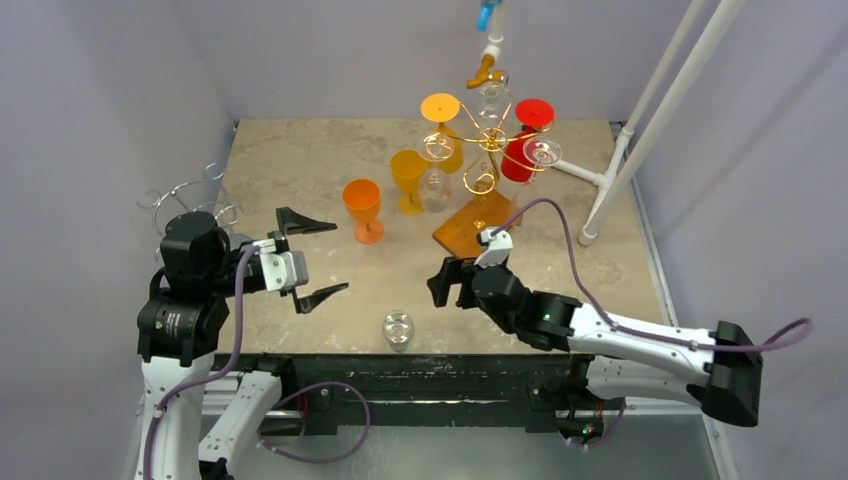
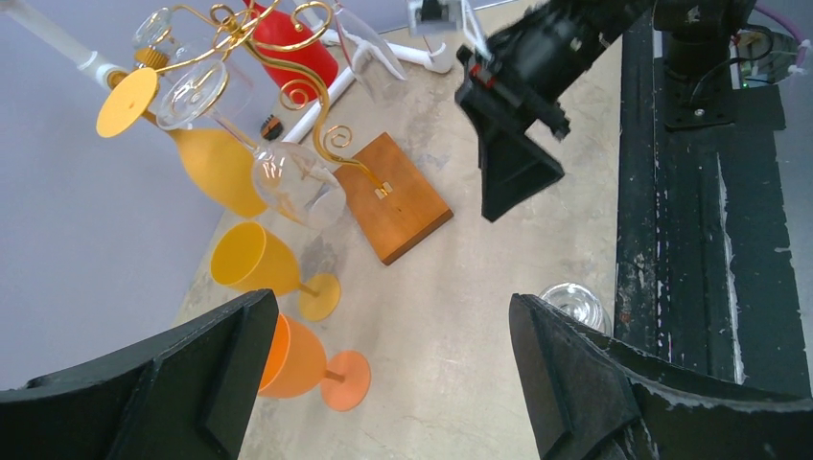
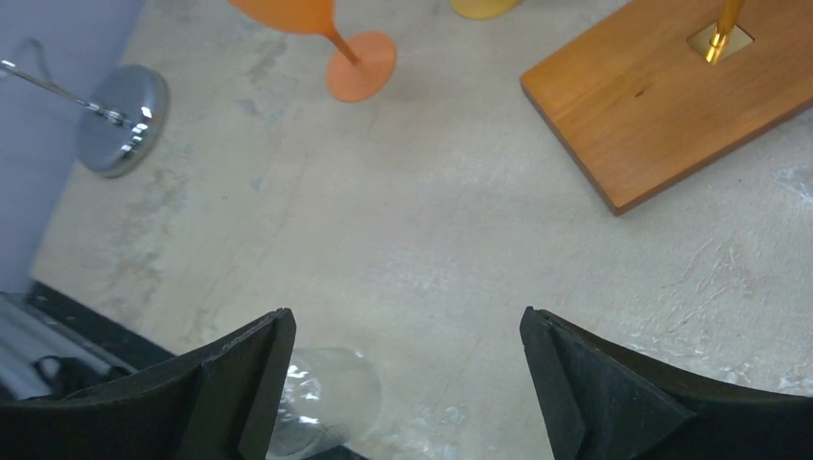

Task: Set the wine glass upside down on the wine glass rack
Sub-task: Adjust the wine rack at the center of the board, then pick up the wine glass at the center of the board.

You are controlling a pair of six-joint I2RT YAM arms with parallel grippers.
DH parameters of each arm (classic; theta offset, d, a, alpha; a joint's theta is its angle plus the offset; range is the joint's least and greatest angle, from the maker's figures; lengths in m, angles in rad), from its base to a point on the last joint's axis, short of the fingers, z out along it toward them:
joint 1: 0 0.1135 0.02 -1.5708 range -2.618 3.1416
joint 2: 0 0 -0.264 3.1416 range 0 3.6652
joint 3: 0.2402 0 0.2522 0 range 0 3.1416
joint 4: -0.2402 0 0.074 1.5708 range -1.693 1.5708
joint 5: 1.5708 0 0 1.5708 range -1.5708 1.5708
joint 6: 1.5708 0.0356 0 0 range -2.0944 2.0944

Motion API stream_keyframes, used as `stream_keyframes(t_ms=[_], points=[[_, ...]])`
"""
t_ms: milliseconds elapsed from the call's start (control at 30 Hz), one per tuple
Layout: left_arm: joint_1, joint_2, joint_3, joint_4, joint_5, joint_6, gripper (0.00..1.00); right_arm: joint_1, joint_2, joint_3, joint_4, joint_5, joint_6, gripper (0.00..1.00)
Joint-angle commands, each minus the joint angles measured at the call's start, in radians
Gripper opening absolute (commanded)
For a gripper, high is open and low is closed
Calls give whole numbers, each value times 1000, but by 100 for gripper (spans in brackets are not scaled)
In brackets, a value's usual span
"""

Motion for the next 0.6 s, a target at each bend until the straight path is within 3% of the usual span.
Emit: stream_keyframes(t_ms=[0,133,233,367,567], points=[[1,12,9,65,-28,-67,100,-9,-185,72,-160,-65,78,99],[2,8,0,113,-36,-128,100,-6,-277,5,-77,-156,-43,99],[2,13,-3,115,-42,-151,100,23,-215,16,-115,-180,-44,99],[2,19,-2,104,-42,-153,100,217,-97,24,-101,11,-41,99],[2,31,-16,-103,-47,118,100,397,52,-3,17,121,-62,99]])
